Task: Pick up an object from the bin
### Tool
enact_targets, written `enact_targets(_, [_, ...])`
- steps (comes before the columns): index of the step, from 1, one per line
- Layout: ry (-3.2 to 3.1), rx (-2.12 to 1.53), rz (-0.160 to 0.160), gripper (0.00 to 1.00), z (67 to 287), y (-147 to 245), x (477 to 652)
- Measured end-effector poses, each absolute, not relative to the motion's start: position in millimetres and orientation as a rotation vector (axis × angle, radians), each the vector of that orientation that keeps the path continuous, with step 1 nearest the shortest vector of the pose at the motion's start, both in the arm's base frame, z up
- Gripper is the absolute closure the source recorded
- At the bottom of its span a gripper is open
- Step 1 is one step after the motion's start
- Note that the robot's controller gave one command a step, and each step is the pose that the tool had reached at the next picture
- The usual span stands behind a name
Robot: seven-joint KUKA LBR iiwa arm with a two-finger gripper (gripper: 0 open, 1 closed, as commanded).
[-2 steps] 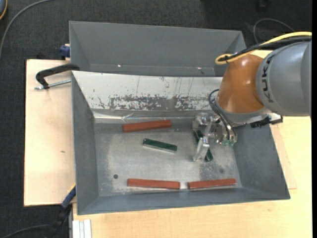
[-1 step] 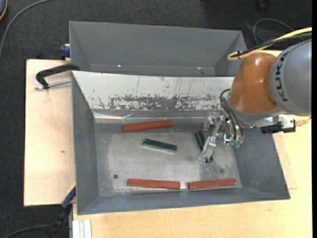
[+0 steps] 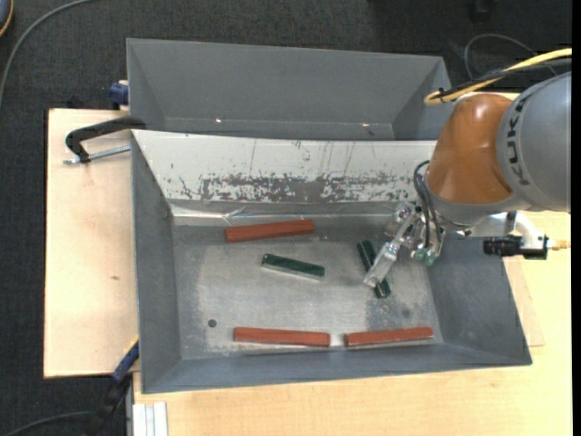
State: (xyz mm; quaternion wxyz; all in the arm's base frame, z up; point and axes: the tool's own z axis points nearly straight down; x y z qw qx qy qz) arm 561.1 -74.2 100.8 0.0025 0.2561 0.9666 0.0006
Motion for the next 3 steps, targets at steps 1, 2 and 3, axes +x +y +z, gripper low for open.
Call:
enact_targets(1, [2.785,1.458,0.001,0.0,70.5,-69.9,556.0])
enact_targets(2, [2.786,1.454,0.0,0.0,71.0,-69.5,556.4])
enact_targets(3, [2.787,1.454,0.0,1.0,71.0,-69.5,556.4])
